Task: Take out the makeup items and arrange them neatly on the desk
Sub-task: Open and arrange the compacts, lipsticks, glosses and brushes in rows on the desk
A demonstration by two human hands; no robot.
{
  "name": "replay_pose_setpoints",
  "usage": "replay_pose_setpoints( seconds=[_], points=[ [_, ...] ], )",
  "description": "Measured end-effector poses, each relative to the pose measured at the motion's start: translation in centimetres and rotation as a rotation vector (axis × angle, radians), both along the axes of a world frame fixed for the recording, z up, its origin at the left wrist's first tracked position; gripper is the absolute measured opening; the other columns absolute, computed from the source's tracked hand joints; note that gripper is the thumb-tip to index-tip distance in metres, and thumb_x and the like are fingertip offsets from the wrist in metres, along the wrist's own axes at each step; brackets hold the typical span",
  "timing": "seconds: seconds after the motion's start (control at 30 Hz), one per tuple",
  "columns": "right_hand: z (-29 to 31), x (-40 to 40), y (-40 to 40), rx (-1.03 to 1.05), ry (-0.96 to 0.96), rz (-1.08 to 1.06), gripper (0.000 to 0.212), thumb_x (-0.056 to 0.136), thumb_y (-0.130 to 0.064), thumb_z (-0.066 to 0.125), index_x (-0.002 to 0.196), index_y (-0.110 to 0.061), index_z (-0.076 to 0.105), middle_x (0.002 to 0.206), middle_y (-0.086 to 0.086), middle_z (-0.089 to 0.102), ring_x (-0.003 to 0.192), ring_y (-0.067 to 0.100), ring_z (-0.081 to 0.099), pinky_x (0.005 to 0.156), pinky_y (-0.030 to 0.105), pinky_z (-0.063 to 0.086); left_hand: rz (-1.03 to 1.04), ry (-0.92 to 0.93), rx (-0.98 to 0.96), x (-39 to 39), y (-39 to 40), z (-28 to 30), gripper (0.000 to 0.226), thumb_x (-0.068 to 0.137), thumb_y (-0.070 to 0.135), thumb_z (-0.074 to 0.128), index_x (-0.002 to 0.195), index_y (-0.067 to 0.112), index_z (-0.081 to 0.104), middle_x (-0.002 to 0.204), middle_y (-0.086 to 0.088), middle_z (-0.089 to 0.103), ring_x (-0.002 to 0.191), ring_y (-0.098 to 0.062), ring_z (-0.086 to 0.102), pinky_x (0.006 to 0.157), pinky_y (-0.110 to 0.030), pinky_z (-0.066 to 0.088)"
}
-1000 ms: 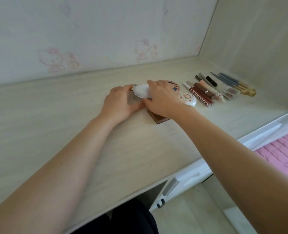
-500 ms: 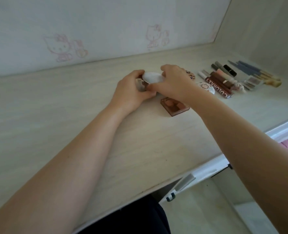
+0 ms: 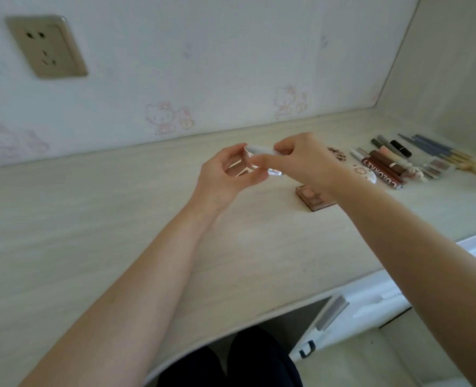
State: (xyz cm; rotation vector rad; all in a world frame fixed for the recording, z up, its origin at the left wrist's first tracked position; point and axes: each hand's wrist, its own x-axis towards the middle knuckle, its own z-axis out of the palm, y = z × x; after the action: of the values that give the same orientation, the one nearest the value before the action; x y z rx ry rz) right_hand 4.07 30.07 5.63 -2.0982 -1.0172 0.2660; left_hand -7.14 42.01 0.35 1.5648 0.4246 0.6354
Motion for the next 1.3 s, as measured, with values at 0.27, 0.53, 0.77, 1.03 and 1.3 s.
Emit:
replay_pose_setpoints(
  seconds=[0.27, 0.53, 0.77, 1.03, 1.3],
  points=[
    [0.0, -6.0, 0.8, 0.078, 0.106, 0.129, 0.055, 0.077, -0.061, 0.063, 0.076, -0.006, 0.062, 0.066, -0.003, 0.051, 0.060, 0.013, 0.046, 0.059, 0.027, 0.034, 0.013, -0.037, -0.087, -6.8, 0.1, 1.1, 0.063, 0.063, 0.036, 0.084, 0.122, 0.028, 0.061, 0.120, -0.002, 0.068, 0.121, -0.019, 0.058, 0.108, -0.044, 0.039],
    [-2.9, -12.1, 3.8, 0.257, 0.223, 0.223, 0.053, 0.082, -0.055, 0.063, 0.122, -0.020, 0.063, 0.116, -0.010, 0.065, 0.090, -0.002, 0.060, 0.074, 0.014, 0.042, 0.156, -0.129, -0.110, -13.2, 1.9, 0.3, 0.057, 0.068, 0.022, 0.078, 0.122, 0.022, 0.062, 0.121, -0.007, 0.066, 0.107, -0.022, 0.067, 0.096, -0.039, 0.051],
    [-5.1, -15.7, 7.7, 0.425, 0.333, 0.207, 0.050, 0.079, -0.053, 0.066, 0.114, -0.018, 0.067, 0.108, -0.007, 0.069, 0.097, 0.009, 0.066, 0.090, 0.035, 0.053, 0.250, -0.165, -0.149, -16.1, 3.5, -0.4, 0.050, 0.073, 0.016, 0.074, 0.122, 0.018, 0.062, 0.114, -0.007, 0.069, 0.106, -0.022, 0.067, 0.095, -0.042, 0.052],
    [-6.4, -16.0, 7.9, 0.352, 0.310, 0.320, 0.040, 0.088, -0.044, 0.061, 0.119, -0.019, 0.065, 0.113, -0.004, 0.068, 0.102, 0.014, 0.064, 0.093, 0.035, 0.051, 0.251, -0.145, -0.099, -17.7, 4.1, -1.3, 0.056, 0.072, 0.014, 0.074, 0.125, 0.021, 0.059, 0.122, -0.003, 0.065, 0.102, -0.021, 0.069, 0.093, -0.043, 0.054],
    [-6.7, -16.1, 7.8, 0.352, 0.275, 0.380, 0.040, 0.091, -0.046, 0.054, 0.120, -0.021, 0.066, 0.117, -0.009, 0.065, 0.102, 0.003, 0.061, 0.082, 0.015, 0.044, 0.268, -0.124, -0.059, -18.1, 4.3, -1.5, 0.062, 0.061, 0.026, 0.077, 0.121, 0.028, 0.062, 0.117, 0.003, 0.067, 0.100, -0.018, 0.070, 0.095, -0.047, 0.051]
  ],
)
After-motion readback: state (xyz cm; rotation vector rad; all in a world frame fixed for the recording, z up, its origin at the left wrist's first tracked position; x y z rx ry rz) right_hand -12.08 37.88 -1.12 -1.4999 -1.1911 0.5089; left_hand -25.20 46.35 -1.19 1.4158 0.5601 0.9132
